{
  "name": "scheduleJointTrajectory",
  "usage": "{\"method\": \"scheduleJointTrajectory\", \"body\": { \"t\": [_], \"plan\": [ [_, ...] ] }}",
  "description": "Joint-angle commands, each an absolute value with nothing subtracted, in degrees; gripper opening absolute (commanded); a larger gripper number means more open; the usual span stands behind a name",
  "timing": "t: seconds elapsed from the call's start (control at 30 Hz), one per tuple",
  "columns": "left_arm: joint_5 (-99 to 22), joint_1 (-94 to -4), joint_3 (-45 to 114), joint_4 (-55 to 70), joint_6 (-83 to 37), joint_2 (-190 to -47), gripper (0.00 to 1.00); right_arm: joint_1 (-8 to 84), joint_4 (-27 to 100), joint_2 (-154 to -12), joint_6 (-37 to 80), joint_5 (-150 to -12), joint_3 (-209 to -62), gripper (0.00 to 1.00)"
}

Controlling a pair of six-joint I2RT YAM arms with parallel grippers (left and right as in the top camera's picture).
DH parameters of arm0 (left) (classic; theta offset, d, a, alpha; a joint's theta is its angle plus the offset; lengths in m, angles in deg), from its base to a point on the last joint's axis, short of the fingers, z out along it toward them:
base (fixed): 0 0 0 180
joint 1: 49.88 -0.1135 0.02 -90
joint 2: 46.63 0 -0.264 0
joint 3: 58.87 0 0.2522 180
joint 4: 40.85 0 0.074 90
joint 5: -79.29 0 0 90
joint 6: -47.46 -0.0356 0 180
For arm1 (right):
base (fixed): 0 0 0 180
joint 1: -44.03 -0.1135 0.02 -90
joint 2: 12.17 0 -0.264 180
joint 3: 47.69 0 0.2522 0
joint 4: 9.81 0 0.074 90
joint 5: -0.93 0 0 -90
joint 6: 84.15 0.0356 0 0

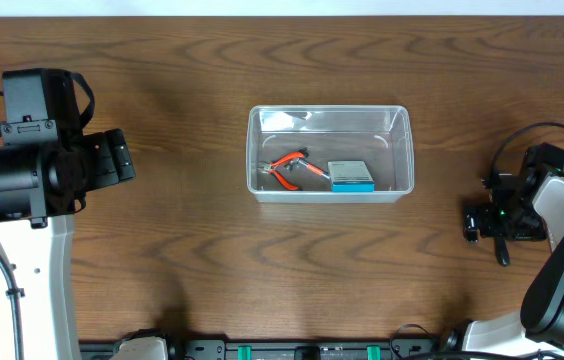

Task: Pack container
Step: 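Lower the right gripper onto the yellow-handled screwdriver and close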

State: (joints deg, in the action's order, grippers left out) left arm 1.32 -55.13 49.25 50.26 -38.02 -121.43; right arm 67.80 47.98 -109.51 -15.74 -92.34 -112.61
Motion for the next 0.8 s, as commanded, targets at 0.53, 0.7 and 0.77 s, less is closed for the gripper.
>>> {"method": "scheduleJointTrajectory", "body": {
  "t": [0.53,0.7,0.77],
  "plan": [
    [1.78,-55.44,49.56,50.39,-37.5,-121.48,0.98,68.08,48.33,-110.34,-14.75,-96.4,-112.24,0.57],
    [1.78,-55.42,49.56,50.39,-37.5,-121.48,0.98,68.08,48.37,-110.34,-14.75,-96.62,-112.24,0.48],
    [1.78,-55.44,49.56,50.39,-37.5,-121.48,0.98,68.08,48.35,-110.34,-14.75,-96.62,-112.24,0.45]
  ]
}}
